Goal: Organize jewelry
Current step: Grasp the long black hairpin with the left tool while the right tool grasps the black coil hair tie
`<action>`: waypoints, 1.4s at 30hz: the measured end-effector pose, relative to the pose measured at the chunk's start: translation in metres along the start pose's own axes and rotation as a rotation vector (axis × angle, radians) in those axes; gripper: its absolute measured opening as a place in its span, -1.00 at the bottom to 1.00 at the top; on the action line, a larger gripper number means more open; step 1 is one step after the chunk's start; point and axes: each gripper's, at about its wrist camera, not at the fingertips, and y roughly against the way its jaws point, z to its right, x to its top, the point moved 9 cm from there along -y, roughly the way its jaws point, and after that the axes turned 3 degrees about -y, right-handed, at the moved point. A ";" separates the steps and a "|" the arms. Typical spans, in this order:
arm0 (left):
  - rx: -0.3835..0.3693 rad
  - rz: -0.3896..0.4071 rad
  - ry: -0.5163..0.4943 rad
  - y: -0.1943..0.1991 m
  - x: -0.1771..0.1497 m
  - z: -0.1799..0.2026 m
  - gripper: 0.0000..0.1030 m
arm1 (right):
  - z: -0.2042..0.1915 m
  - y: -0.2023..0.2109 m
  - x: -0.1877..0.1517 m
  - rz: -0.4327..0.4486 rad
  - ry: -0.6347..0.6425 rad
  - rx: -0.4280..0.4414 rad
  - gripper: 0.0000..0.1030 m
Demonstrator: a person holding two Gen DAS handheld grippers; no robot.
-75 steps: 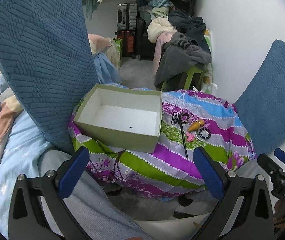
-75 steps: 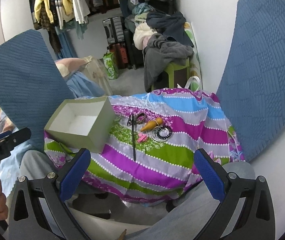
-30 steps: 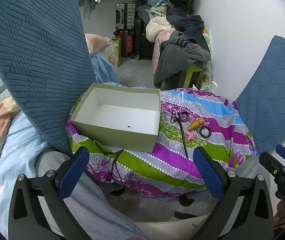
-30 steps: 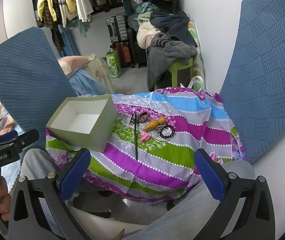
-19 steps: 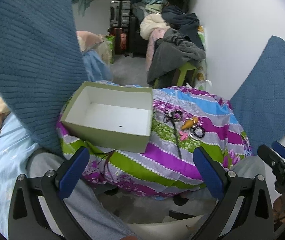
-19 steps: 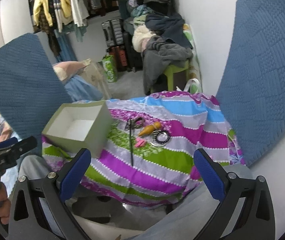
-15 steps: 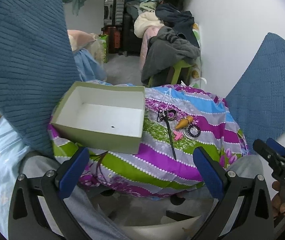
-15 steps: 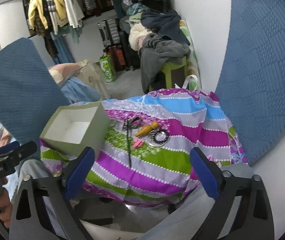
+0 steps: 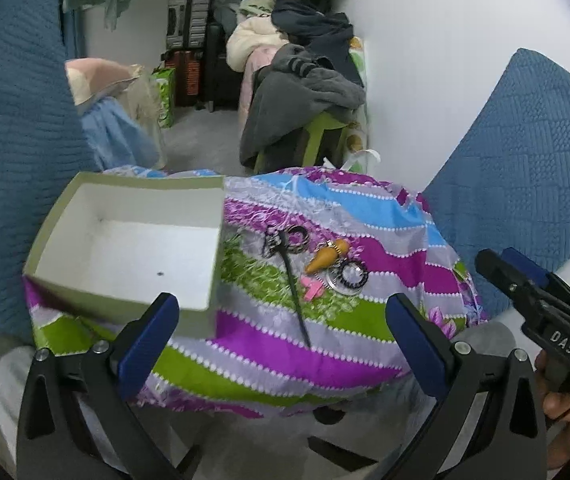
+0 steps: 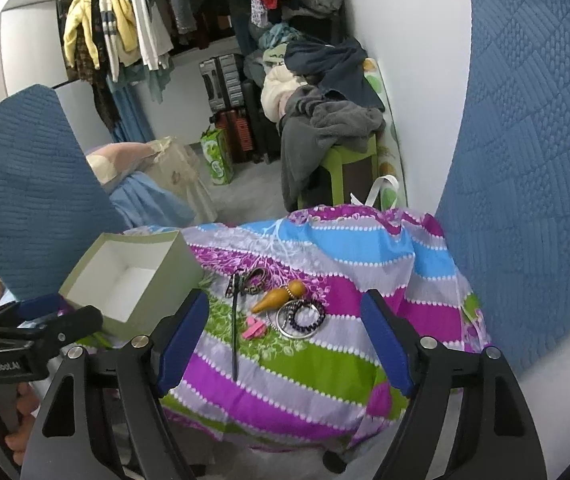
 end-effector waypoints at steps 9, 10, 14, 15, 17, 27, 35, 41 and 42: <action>-0.046 -0.048 -0.002 -0.048 -0.008 0.016 0.55 | 0.025 -0.040 -0.004 -0.034 -0.040 0.017 0.50; -0.044 -0.066 -0.005 -0.057 -0.011 0.017 0.49 | 0.026 -0.044 -0.006 -0.041 -0.043 0.025 0.46; -0.079 -0.113 -0.011 -0.080 -0.020 0.028 0.32 | 0.032 -0.071 -0.014 -0.107 -0.092 0.076 0.13; -0.077 -0.124 -0.017 -0.088 -0.023 0.030 0.27 | 0.034 -0.080 -0.017 -0.123 -0.102 0.087 0.09; -0.076 -0.154 -0.034 -0.103 -0.029 0.035 0.16 | 0.036 -0.097 -0.023 -0.156 -0.094 0.085 -0.01; -0.034 -0.261 -0.026 -0.172 -0.053 0.017 -0.16 | 0.037 -0.173 -0.040 -0.286 -0.107 0.133 -0.16; -0.034 -0.277 -0.015 -0.200 -0.050 0.003 -0.26 | 0.037 -0.210 -0.060 -0.373 0.001 0.080 -0.30; -0.047 -0.262 -0.030 -0.213 -0.044 0.003 -0.29 | 0.057 -0.217 -0.075 -0.402 -0.013 0.034 -0.39; -0.047 -0.262 -0.030 -0.216 -0.043 0.003 -0.31 | 0.057 -0.217 -0.075 -0.406 0.000 0.029 -0.49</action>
